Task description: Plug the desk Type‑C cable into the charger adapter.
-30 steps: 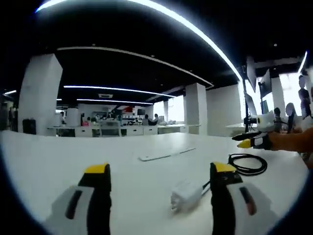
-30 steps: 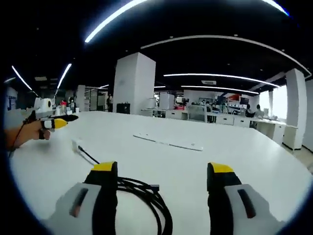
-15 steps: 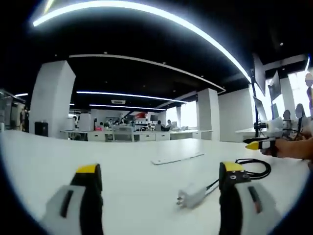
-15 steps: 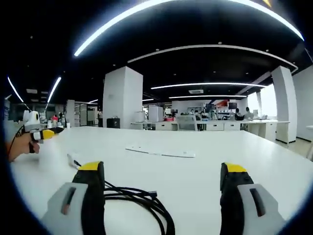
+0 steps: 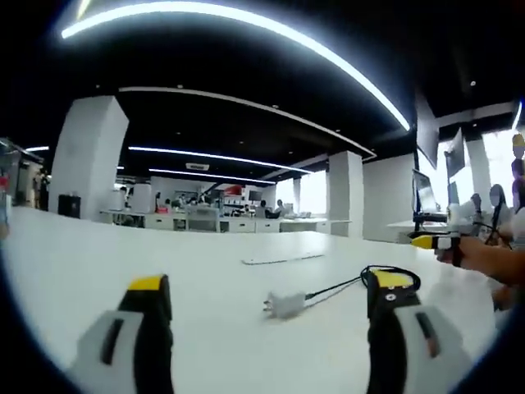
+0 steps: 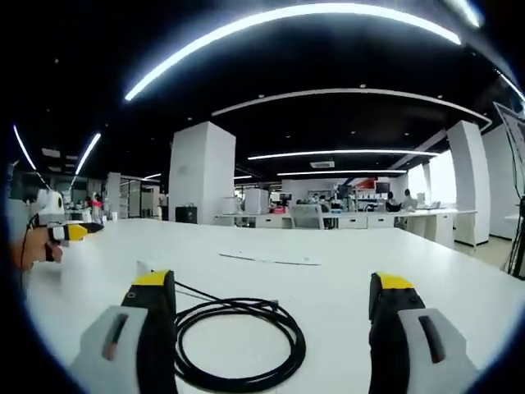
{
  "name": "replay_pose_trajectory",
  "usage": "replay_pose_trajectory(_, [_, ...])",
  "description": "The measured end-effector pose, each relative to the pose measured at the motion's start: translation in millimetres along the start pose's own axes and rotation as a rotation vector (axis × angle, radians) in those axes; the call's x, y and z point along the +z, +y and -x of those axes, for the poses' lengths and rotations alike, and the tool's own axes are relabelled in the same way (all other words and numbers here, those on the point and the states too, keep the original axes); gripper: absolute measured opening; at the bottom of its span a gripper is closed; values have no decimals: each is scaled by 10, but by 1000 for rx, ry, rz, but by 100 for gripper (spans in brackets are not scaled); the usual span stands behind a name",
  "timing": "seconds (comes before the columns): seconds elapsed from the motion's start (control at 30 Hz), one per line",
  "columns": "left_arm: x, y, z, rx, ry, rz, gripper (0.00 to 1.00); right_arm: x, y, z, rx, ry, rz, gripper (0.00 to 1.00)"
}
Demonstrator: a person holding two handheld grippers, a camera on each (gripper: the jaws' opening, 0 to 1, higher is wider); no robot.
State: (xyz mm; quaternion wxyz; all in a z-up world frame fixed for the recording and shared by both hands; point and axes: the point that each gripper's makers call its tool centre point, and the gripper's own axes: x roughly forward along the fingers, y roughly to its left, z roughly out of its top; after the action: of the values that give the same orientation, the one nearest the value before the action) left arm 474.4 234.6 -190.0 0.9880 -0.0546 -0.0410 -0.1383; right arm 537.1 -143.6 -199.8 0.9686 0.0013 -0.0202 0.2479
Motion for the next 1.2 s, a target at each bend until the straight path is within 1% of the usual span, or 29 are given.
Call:
replay_pose_trajectory(0.07, [57, -62, 120, 9, -33, 2, 99, 10, 85, 156, -3, -11, 1, 99])
replay_pose_trajectory(0.13, [76, -156, 230, 3, -46, -22, 99, 8, 154, 284, -12, -14, 7, 99])
replay_pose_trajectory(0.27, [6, -355, 405, -19, -15, -24, 99, -14, 293, 485, -19, -11, 36, 99])
replay_pose_trajectory(0.33, [-64, -446, 533, -12, 8, -10, 100, -10, 345, 610, -36, -19, 40, 100])
replay_pose_trajectory(0.37, [-69, -472, 550, -13, 9, -10, 99, -9, 367, 639, -38, -19, 43, 100])
replay_pose_trajectory(0.4, [-91, -526, 610, -14, 12, -7, 99, -16, 394, 705, -44, -11, 79, 100])
replay_pose_trajectory(0.47, [-112, -554, 683, -1, 12, -7, 99, -25, 418, 805, -56, -12, 75, 100])
replay_pose_trajectory(0.5, [-111, -543, 745, 23, 1, -9, 99, -27, 444, 868, -57, -22, 61, 100])
replay_pose_trajectory(0.7, [-124, -435, 949, 108, -22, 20, 99, -130, 481, 1074, -87, -10, 36, 100])
replay_pose_trajectory(0.83, [-113, -417, 1035, 145, -33, 1, 99, -217, 503, 1177, -101, 1, 11, 100])
replay_pose_trajectory(0.93, [-142, -430, 1060, 158, -22, -10, 99, -258, 513, 1220, -109, 6, 5, 100])
replay_pose_trajectory(1.03, [-157, -486, 1054, 154, -10, -19, 99, -275, 510, 1241, -122, 9, 12, 100])
replay_pose_trajectory(1.1, [-152, -500, 1050, 151, -15, -30, 99, -266, 521, 1241, -123, 10, 13, 100])
replay_pose_trajectory(1.2, [-159, -507, 1050, 150, -15, -17, 99, -262, 523, 1239, -123, 10, 15, 100])
